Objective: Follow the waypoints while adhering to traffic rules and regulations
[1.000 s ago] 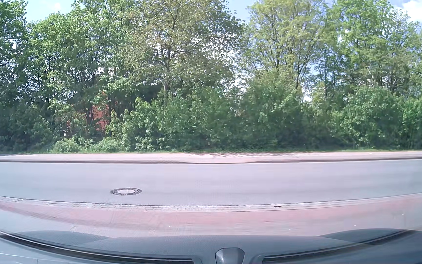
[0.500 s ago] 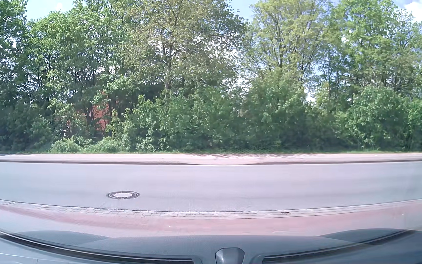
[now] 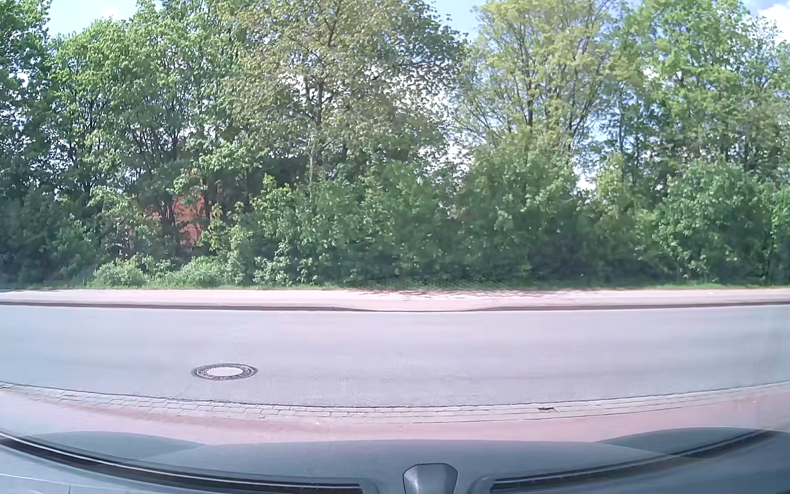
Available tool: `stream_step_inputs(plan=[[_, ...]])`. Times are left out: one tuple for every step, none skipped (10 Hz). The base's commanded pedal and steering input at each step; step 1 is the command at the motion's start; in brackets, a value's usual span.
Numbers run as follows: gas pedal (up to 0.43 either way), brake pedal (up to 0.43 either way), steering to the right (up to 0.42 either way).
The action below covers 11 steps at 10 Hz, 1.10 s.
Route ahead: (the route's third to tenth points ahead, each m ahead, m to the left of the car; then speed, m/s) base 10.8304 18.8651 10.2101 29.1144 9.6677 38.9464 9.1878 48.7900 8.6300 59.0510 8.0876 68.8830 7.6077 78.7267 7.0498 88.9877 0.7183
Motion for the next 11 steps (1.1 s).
stream_step_inputs(plan=[[0.000, 0.165, -0.041], [0.000, 0.165, -0.041], [0.000, 0.165, -0.041], [0.000, 0.165, -0.041], [0.000, 0.159, -0.041], [0.000, 0.146, -0.041], [0.000, 0.128, -0.041], [0.000, 0.128, -0.041], [0.000, 0.128, -0.041], [0.000, 0.122, -0.041], [0.000, 0.122, -0.041]])
